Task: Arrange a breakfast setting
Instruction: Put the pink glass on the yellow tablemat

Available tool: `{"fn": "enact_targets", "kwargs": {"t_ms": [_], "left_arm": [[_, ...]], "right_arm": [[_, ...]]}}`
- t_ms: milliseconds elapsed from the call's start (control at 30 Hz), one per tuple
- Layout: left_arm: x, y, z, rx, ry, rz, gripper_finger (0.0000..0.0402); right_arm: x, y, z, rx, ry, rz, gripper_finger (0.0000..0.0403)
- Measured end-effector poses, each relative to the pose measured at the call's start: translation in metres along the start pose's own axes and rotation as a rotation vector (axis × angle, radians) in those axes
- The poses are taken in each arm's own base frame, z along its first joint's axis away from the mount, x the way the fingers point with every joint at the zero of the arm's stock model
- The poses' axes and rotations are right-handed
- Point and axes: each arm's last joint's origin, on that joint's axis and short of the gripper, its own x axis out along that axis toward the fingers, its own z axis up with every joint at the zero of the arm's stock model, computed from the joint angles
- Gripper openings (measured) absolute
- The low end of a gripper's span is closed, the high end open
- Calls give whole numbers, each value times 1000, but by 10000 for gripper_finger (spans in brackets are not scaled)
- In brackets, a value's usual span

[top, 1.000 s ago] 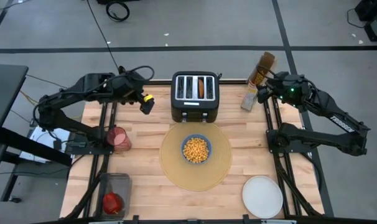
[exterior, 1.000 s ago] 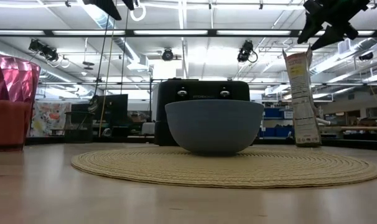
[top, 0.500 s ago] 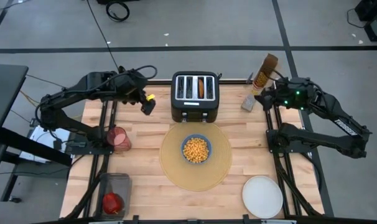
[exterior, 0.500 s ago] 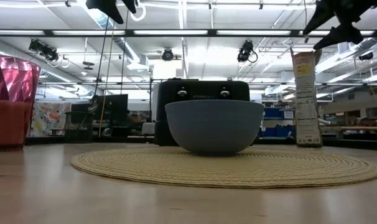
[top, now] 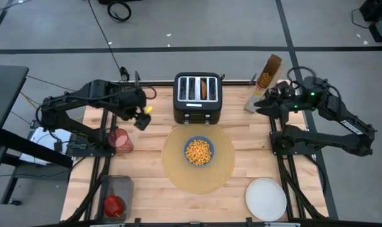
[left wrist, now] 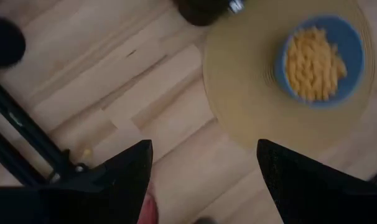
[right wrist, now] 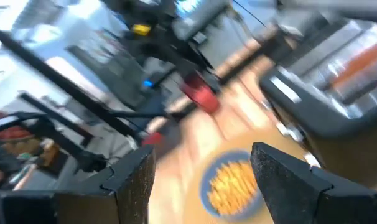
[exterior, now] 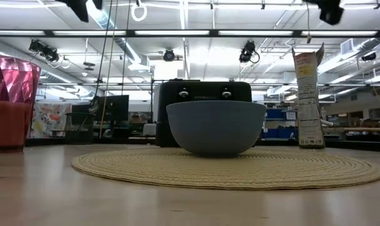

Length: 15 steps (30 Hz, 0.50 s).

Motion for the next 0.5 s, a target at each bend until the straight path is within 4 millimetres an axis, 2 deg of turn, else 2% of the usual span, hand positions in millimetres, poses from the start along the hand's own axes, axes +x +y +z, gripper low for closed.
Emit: {"fn": "enact_targets", "kwargs": {"t_ms": [100, 267, 400, 500], "left_arm": [[16, 8, 10, -137, 11, 44, 295], [62, 32, 27, -275, 107, 189, 295], [93, 53, 40, -368, 147, 253, 295], [113, 65, 48, -438, 187, 299, 295]], "right_arm": [[2, 10, 11, -76, -91, 102, 268], [0, 25, 21, -163, -198, 248, 268], [2, 26, 16, -200, -153, 257, 268], [9, 18, 6, -205, -86, 212, 268]]}}
